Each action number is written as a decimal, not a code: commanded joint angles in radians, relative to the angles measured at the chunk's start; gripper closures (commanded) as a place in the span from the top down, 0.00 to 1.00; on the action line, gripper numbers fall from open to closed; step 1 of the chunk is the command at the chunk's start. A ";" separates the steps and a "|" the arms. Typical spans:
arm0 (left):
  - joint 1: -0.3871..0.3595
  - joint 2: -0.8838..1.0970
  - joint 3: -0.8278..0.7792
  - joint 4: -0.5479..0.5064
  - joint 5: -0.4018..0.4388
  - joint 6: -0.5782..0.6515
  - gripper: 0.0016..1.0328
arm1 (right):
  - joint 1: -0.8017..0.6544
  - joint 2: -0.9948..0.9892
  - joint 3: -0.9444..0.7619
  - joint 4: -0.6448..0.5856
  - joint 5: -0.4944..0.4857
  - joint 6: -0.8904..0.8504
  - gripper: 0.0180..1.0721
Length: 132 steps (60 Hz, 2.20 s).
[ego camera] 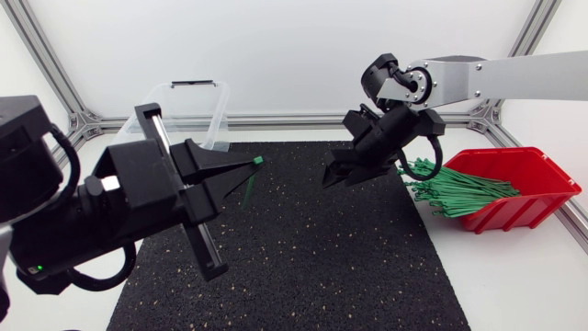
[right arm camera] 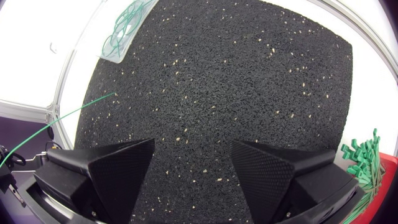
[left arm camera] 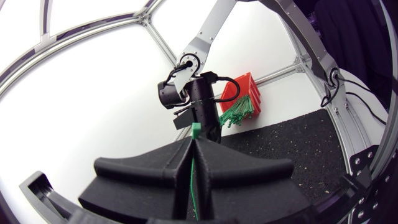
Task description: Take a green cable tie from the red box, thread the tail through the head to close it, then place it in the transparent bin on the left.
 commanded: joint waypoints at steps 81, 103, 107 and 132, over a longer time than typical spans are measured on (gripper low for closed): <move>-0.125 0.080 -0.034 0.149 -0.167 0.131 0.03 | 0.071 0.123 0.242 -0.309 0.113 0.263 0.95; -0.108 0.132 -0.025 0.220 -0.167 0.131 0.03 | 0.088 0.184 0.277 -0.256 0.061 0.489 0.96; -0.108 0.139 -0.025 0.228 -0.167 0.131 0.03 | 0.088 0.187 0.281 -0.242 0.053 0.515 0.96; -0.096 0.202 -0.011 0.291 -0.167 0.148 0.03 | 0.075 0.299 0.457 -0.383 -0.192 0.613 0.96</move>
